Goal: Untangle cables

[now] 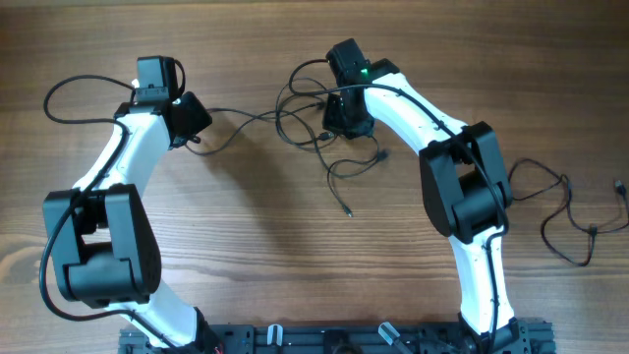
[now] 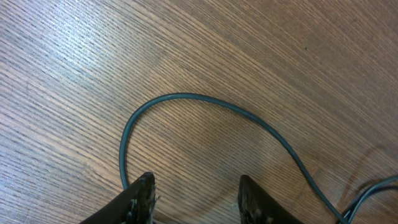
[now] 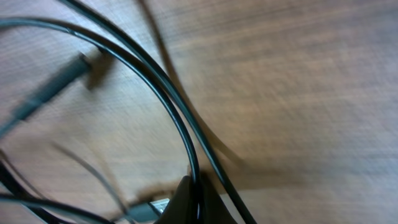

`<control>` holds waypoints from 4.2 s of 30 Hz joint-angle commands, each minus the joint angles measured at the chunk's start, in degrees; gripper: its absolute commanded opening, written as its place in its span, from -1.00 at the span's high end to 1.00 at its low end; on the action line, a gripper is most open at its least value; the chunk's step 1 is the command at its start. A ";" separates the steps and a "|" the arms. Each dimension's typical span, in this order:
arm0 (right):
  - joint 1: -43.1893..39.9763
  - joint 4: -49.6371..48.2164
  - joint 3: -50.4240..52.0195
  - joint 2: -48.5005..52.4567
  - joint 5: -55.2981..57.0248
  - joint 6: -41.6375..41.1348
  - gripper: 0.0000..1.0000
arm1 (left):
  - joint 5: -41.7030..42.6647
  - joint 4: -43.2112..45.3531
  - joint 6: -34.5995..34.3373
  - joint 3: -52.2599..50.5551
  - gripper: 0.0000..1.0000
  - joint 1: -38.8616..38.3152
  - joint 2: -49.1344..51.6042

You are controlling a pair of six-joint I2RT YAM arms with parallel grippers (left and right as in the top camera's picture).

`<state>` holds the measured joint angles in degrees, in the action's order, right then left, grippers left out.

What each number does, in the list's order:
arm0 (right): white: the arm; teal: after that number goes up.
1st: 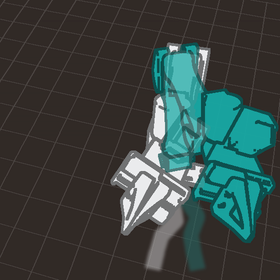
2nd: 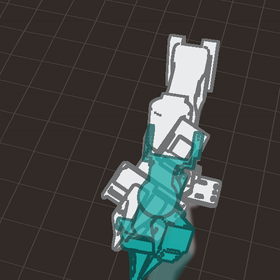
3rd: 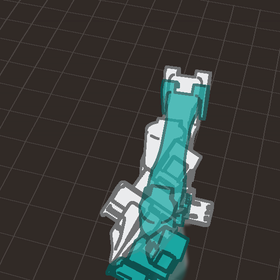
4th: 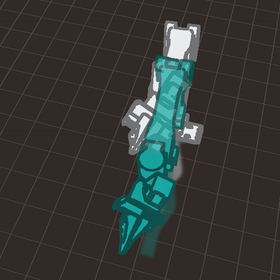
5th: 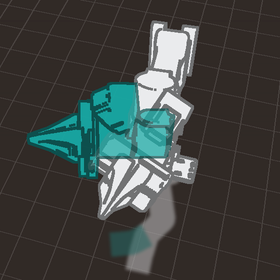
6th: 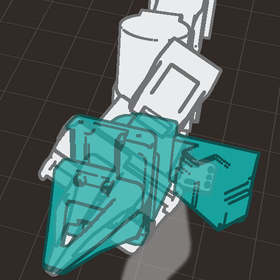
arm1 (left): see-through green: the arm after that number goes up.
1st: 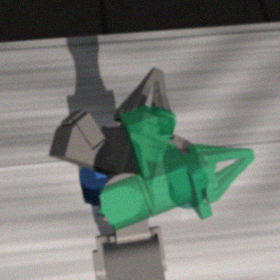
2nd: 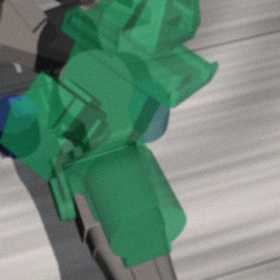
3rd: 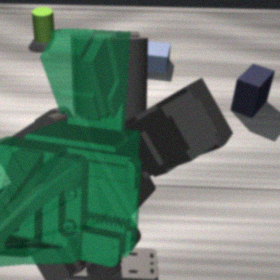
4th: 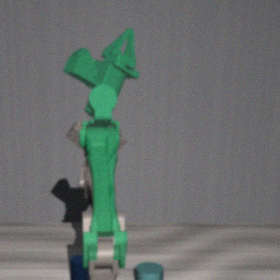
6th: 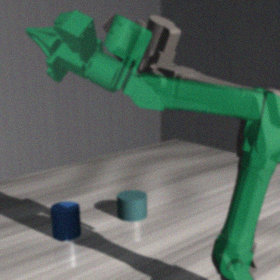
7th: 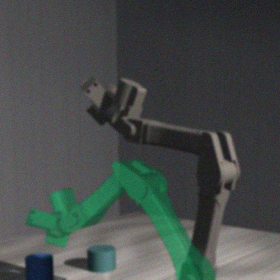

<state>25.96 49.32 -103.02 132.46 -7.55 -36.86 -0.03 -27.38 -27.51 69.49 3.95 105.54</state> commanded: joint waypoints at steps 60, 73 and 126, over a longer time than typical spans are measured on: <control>0.44 -21.81 -0.39 -42.56 -6.86 8.22 0.91 | 64.08 0.61 23.85 0.04 -0.90 -1.64 0.02; 0.44 -21.51 -0.39 -42.56 -6.88 8.22 0.91 | 52.46 6.19 -9.40 0.04 -0.18 -15.21 0.02; 0.44 -19.96 -0.39 -42.56 -6.88 8.17 0.90 | 47.60 -4.35 -38.45 0.04 0.09 -20.17 0.00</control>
<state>26.11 29.61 -103.00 89.47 -15.16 -28.82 51.94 -32.01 -63.83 69.47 -16.23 105.54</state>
